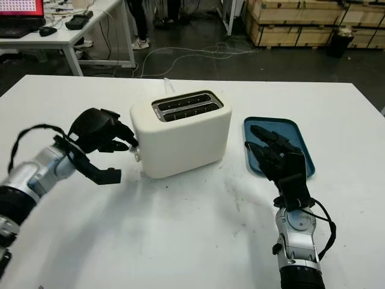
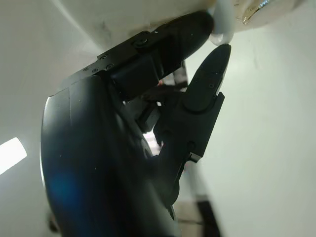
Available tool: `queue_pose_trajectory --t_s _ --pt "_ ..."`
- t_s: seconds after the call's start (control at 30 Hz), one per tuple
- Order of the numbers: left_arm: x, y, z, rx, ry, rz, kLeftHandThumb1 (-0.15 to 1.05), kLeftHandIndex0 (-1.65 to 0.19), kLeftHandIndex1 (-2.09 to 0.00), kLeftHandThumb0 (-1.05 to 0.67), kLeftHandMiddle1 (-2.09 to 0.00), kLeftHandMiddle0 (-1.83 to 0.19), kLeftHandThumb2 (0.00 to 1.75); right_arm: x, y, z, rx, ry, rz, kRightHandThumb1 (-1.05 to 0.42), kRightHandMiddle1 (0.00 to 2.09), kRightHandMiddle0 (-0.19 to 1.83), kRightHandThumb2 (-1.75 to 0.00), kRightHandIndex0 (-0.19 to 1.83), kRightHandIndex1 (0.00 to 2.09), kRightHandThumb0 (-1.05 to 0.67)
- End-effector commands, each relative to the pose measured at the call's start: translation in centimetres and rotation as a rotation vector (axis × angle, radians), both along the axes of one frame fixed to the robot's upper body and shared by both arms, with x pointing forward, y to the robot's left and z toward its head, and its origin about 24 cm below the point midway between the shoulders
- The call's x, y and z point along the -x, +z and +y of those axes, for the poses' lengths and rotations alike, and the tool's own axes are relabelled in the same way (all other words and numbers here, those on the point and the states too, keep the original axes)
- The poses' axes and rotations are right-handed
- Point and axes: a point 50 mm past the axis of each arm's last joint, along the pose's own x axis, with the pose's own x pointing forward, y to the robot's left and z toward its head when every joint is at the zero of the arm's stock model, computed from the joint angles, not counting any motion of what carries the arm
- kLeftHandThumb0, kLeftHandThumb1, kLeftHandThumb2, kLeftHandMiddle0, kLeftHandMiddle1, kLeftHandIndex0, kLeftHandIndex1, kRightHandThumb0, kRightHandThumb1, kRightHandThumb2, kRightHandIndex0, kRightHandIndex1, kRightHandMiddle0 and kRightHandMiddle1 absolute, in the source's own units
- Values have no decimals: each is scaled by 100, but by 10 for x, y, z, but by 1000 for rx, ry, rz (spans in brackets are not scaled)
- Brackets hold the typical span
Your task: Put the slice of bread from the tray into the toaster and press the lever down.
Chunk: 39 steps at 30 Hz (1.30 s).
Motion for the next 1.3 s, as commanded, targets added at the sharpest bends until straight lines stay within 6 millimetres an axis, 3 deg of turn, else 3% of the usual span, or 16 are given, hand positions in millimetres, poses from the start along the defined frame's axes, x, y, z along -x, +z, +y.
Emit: queue_pose_trajectory --t_s 0.0,0.1,0.33,0.43,0.5,0.57,0.6,0.67,0.7,0.8,0.83,0.97,1.27 --pt "59 -104 -104 45 -207 413 89 -119 -2 -25 -149 -68 3 2 1 -9 20 -5 1 -92 0 89 -13 101 1 -60" --pt "54 -102 -99 5 -210 421 87 -120 -2 -25 -162 -66 1 0 3 -9 18 -2 4 -92 0 89 -11 100 1 -58" --pt "44 -91 -94 -46 -240 398 91 -117 -1 -28 -153 -66 3 -1 0 -3 23 16 9 -92 0 90 -11 100 0 -61" --pt "41 -84 -91 -51 -254 376 91 -117 -1 -29 -137 -71 1 0 1 -2 16 13 10 -92 0 89 -11 99 0 -59" --pt "37 -76 -88 -68 -262 345 90 -119 -2 -29 -140 -72 1 0 1 -2 19 12 10 -92 0 89 -11 99 0 -59" --pt "32 -61 -82 -92 -282 274 87 -121 -3 -26 -161 -68 0 0 1 -2 24 11 10 -92 0 89 -11 99 0 -59" --pt "30 -53 -79 -99 -291 235 87 -122 -3 -26 -158 -69 1 0 1 -2 26 11 11 -92 0 89 -11 99 0 -59" --pt "30 -15 -75 -29 -320 87 86 -124 -4 -26 -159 -75 1 1 1 0 23 13 3 -92 0 90 -12 100 0 -60" --pt "29 -9 -74 -54 -319 115 86 -124 -4 -27 -160 -75 1 1 1 1 21 16 1 -92 1 91 -11 100 1 -59" --pt "31 -62 -80 -252 -247 428 86 -123 -2 -28 -130 -75 1 1 2 0 18 8 11 -92 0 90 -11 100 0 -59" --pt "36 -71 -84 -281 -255 471 86 -122 -1 -30 -124 -76 1 2 1 -1 20 -1 15 -92 0 90 -11 100 0 -60" --pt "37 -72 -89 -270 -248 522 91 -117 -1 -31 -121 -70 3 3 1 -4 24 -4 23 -92 0 90 -11 100 0 -62" --pt "34 -63 -83 -256 -207 489 87 -121 -1 -26 -154 -63 0 3 0 -2 30 6 25 -92 0 91 -11 100 0 -61"
